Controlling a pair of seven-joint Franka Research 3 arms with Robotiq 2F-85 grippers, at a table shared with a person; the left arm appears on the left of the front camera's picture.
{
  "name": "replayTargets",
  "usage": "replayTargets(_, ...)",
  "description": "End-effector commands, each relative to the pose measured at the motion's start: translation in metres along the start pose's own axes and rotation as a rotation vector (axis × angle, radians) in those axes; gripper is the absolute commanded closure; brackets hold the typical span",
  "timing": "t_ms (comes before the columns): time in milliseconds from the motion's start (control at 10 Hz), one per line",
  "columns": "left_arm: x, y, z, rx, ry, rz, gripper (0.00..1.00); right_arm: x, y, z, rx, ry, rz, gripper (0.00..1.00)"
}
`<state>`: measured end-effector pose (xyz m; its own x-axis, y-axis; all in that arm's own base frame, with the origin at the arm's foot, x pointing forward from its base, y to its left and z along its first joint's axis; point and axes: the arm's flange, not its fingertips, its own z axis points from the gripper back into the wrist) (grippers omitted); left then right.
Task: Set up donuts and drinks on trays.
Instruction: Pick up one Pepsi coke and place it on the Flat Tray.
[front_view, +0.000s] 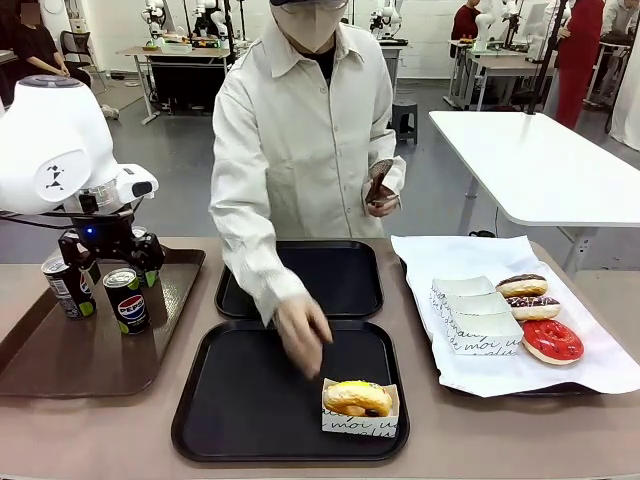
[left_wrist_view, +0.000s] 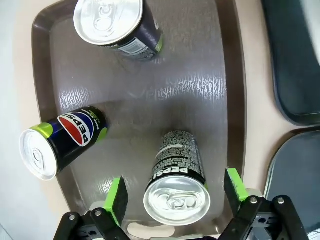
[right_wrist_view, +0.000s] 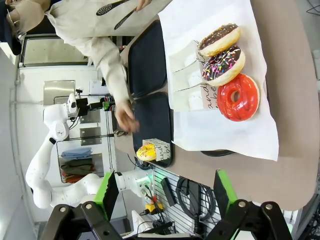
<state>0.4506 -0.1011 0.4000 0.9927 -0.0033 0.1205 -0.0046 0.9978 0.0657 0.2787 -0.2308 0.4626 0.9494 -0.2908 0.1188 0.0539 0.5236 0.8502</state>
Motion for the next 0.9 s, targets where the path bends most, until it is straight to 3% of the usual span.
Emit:
replayTargets(0, 0.0065, 0.0030, -0.0034, 0.000, 0.021, 0.045, 0.00, 0.0003, -0.0007, 0.0013, 0.017, -0.004, 0.007, 0.00)
replayTargets(300, 0.0058, 0.0064, -0.0072, -0.042, 0.041, 0.069, 0.00, 0.0003, -0.0007, 0.0013, 0.017, -0.004, 0.007, 0.00)
replayTargets(400, 0.0056, 0.0058, -0.0056, -0.070, 0.049, 0.078, 0.07, 0.0003, -0.0007, 0.0013, 0.017, -0.004, 0.007, 0.00)
replayTargets(500, 0.0049, 0.0052, -0.0041, -0.093, 0.047, 0.082, 0.52, 0.0003, -0.0007, 0.0013, 0.017, -0.004, 0.007, 0.00)
replayTargets(600, 0.0039, 0.0054, -0.0037, -0.097, 0.053, 0.080, 0.64, 0.0003, -0.0007, 0.0013, 0.017, -0.004, 0.007, 0.00)
replayTargets(700, 0.0039, 0.0062, -0.0032, -0.095, 0.058, 0.087, 1.00, 0.0003, -0.0007, 0.0013, 0.017, -0.004, 0.007, 0.00)
replayTargets(800, 0.0042, 0.0067, -0.0031, -0.093, 0.062, 0.092, 1.00, 0.0003, -0.0007, 0.0013, 0.017, -0.004, 0.007, 0.00)
